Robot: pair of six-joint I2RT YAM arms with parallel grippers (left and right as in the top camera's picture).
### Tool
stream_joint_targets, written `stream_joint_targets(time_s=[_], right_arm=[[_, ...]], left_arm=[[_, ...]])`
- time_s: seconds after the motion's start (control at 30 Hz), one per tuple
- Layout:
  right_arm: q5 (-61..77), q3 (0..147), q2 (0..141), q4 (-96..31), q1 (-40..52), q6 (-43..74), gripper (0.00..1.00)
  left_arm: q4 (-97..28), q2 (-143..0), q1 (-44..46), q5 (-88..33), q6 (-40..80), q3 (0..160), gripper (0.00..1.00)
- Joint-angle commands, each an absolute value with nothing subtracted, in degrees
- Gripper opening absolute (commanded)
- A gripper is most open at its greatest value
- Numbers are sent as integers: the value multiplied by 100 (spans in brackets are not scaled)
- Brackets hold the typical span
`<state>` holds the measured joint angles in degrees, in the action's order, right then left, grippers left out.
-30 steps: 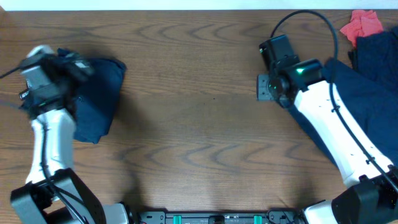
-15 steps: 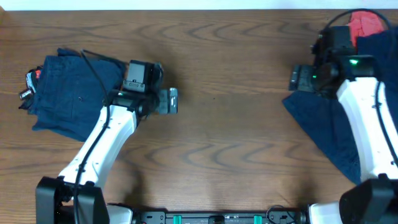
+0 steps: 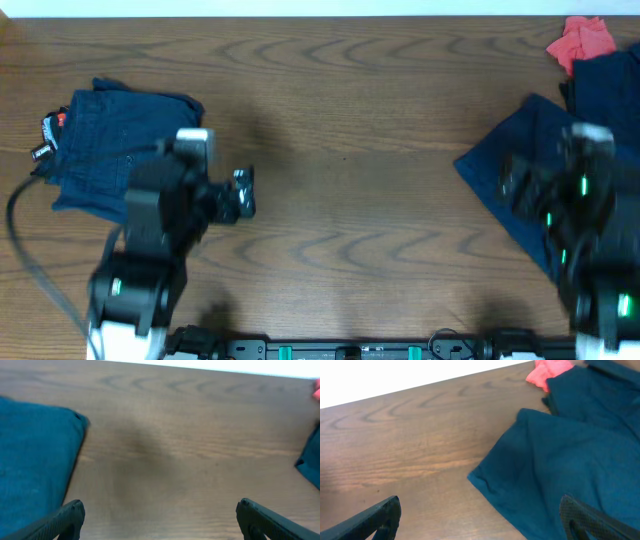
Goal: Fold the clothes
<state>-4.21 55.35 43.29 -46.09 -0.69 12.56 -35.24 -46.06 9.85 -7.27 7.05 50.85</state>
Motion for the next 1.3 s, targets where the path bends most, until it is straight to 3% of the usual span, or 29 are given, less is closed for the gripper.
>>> stream_joint_targets(time_s=[0.0,0.2,0.5,0.9,1.07,1.27], right_arm=[[-838,4840,3332,-4589,-71,1321,99],[-733,4534,2359,-5677,-71,1323,99],[-725,4532,2265,-6729,-69,1326,99],[-816,4510,1975,-6622,-69,1321,99],[-779,3972,1389,-5231,-67,1212,99],[-311,2438,517,-2532,80,692,99]], left_arm=[[-3273,-4051,972,-681,670,4633,98],[-3271,-3756,972,-698,668,4617,98],[-3295,-3826,972,-701,668,4617,98],[-3295,-3828,972,-698,668,4617,98],[-3295,-3833,972,-701,668,4617,98],[-3295,-3833,972,-701,668,4617,98]])
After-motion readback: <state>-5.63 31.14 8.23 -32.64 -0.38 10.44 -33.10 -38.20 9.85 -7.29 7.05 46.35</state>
